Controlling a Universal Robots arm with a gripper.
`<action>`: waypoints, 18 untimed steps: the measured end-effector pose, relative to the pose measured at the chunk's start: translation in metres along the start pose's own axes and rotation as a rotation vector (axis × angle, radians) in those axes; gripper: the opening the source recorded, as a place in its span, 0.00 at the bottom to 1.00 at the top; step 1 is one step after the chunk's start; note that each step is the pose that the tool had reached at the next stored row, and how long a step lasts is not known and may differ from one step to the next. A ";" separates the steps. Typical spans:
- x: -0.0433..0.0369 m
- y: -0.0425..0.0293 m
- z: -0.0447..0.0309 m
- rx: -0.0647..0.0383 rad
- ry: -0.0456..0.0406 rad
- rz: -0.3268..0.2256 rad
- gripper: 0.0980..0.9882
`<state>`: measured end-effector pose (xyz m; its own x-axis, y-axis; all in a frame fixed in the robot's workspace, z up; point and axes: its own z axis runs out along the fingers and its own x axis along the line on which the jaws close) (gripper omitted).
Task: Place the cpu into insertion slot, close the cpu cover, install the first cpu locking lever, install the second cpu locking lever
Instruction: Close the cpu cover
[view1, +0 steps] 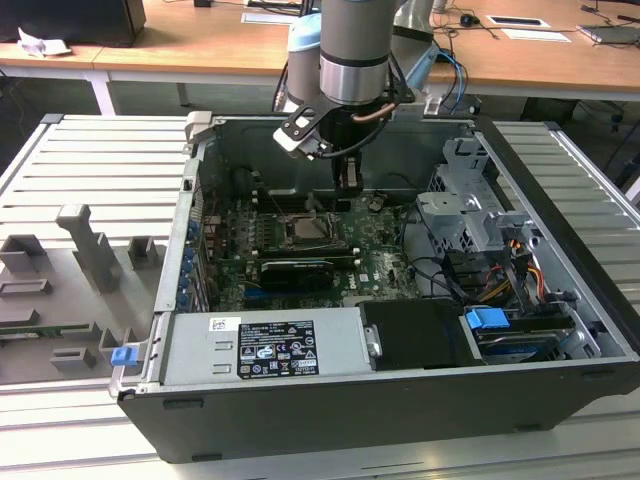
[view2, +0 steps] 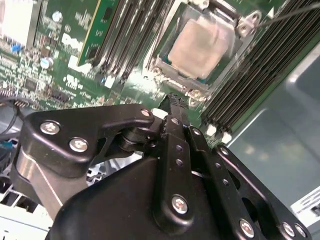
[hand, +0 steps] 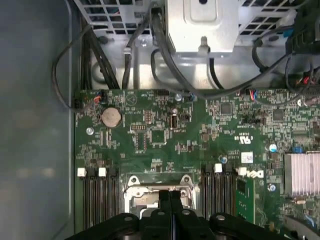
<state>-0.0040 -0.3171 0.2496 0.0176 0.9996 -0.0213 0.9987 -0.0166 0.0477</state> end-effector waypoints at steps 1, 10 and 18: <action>0.0000 -0.0031 0.0000 0.000 0.0002 0.000 0.01; -0.0001 -0.0137 0.0051 0.000 0.0002 0.000 0.01; -0.0001 -0.0164 0.0100 0.000 0.0007 0.000 0.01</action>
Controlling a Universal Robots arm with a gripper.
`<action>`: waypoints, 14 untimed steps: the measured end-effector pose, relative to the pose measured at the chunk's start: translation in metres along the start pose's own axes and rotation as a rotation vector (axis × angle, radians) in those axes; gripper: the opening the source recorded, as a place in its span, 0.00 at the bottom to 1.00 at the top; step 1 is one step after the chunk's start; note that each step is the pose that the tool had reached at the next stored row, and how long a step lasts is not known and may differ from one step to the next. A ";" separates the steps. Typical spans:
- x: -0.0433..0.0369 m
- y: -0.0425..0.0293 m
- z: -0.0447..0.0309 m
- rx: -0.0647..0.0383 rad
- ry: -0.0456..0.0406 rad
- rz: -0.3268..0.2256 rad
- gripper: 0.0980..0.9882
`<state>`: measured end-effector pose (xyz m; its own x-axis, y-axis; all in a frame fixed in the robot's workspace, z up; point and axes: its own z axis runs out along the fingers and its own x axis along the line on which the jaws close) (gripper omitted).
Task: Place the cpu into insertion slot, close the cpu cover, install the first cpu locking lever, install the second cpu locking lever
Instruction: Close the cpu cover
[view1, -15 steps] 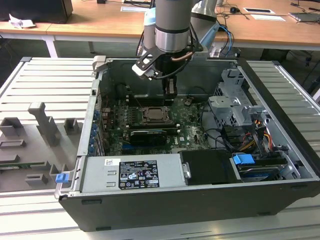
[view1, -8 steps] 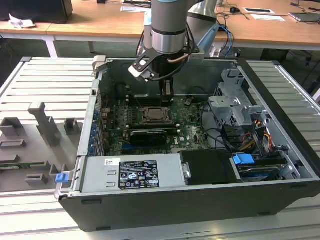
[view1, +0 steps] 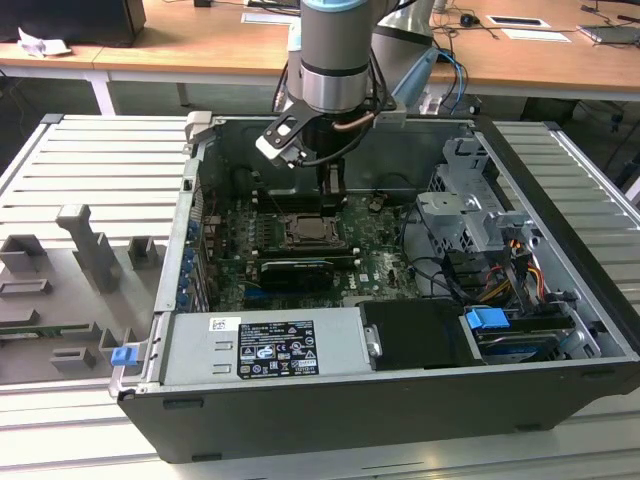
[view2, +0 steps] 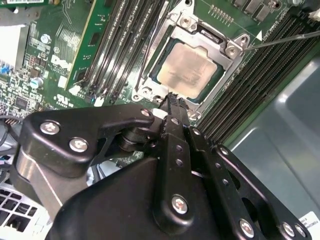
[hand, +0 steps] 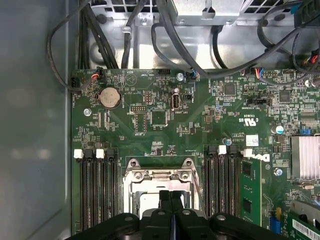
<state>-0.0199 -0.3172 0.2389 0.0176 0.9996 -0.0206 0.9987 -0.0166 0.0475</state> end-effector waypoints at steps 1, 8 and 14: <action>0.0000 -0.0003 0.0002 0.000 0.0001 0.000 0.01; 0.0000 -0.0023 0.0006 0.000 0.0002 0.000 0.01; 0.0000 -0.0054 0.0006 0.000 0.0002 0.000 0.01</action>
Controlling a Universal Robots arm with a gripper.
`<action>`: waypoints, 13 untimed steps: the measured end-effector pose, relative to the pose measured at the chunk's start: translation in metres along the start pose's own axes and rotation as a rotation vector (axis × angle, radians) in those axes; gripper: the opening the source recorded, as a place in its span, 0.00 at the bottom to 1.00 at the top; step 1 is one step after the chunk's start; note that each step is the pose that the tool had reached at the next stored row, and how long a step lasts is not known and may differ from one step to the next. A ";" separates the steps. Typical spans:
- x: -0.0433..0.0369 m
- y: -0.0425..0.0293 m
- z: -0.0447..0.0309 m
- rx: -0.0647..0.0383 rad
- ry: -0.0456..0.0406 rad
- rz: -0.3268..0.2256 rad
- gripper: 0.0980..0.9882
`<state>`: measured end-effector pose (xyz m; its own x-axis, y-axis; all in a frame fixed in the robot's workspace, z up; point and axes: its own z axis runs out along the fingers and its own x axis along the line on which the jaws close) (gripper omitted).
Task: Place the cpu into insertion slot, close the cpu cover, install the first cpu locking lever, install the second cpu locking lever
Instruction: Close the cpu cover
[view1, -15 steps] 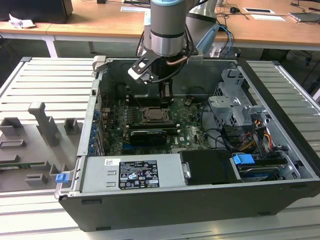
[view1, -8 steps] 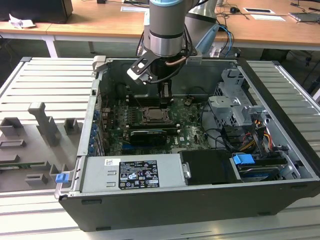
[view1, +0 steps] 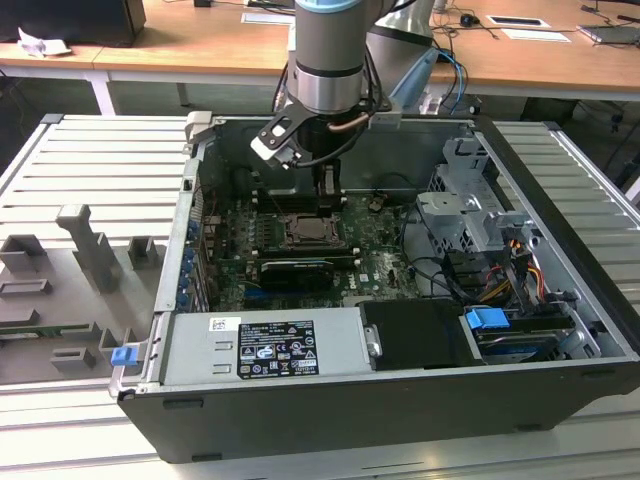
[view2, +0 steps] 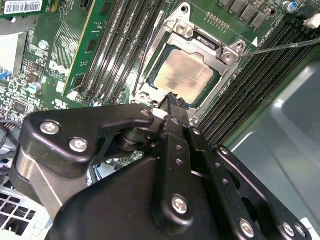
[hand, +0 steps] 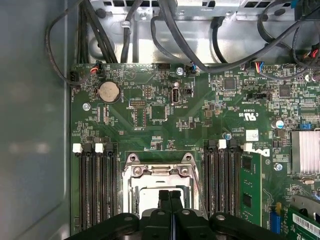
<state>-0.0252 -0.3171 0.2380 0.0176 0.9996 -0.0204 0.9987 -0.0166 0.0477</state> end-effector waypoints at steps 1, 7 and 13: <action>0.0000 -0.0007 0.0000 0.000 0.0001 0.000 0.01; 0.0000 -0.0019 0.0000 0.000 0.0000 0.000 0.01; -0.0001 -0.0065 0.0009 0.000 0.0000 0.000 0.01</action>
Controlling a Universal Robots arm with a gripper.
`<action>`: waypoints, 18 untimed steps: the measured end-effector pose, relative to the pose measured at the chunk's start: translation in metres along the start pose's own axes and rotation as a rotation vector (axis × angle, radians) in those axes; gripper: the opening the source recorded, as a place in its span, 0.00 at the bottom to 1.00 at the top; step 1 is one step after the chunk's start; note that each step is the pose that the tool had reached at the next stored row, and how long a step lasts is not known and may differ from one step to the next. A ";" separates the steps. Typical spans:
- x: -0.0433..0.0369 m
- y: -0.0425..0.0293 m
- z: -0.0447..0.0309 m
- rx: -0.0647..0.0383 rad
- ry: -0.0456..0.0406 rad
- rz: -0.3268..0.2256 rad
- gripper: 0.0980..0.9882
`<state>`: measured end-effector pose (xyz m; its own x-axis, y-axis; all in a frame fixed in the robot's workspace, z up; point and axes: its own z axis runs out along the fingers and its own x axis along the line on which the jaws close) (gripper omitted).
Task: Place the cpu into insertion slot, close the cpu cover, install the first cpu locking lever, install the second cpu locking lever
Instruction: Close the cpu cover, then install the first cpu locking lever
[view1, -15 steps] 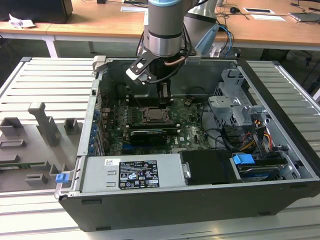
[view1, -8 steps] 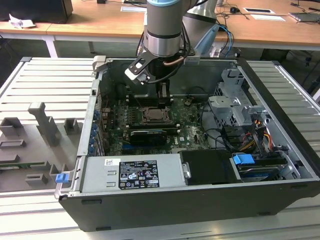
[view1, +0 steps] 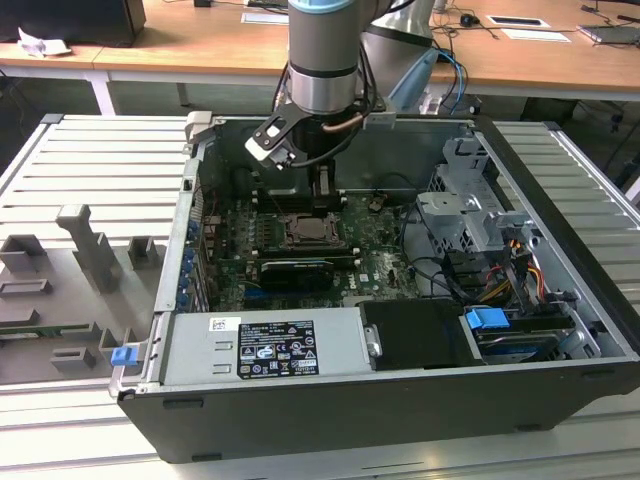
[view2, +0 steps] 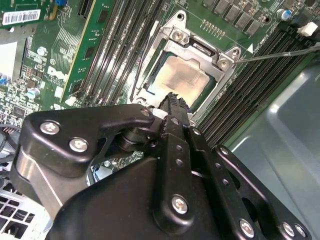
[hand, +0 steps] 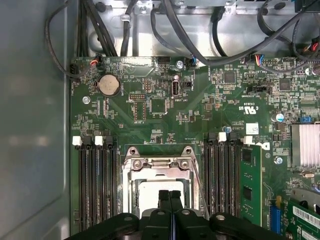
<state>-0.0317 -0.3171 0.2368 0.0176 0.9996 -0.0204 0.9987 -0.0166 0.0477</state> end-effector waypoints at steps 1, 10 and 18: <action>0.0000 -0.0009 0.0011 0.000 0.0001 0.000 0.01; -0.0002 -0.0110 0.0063 0.000 0.0035 -0.016 0.01; -0.0003 -0.0133 0.0062 0.000 0.0034 -0.016 0.01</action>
<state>-0.0447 -0.3173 0.2301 0.0016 0.9998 -0.0177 0.9989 -0.0008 0.0471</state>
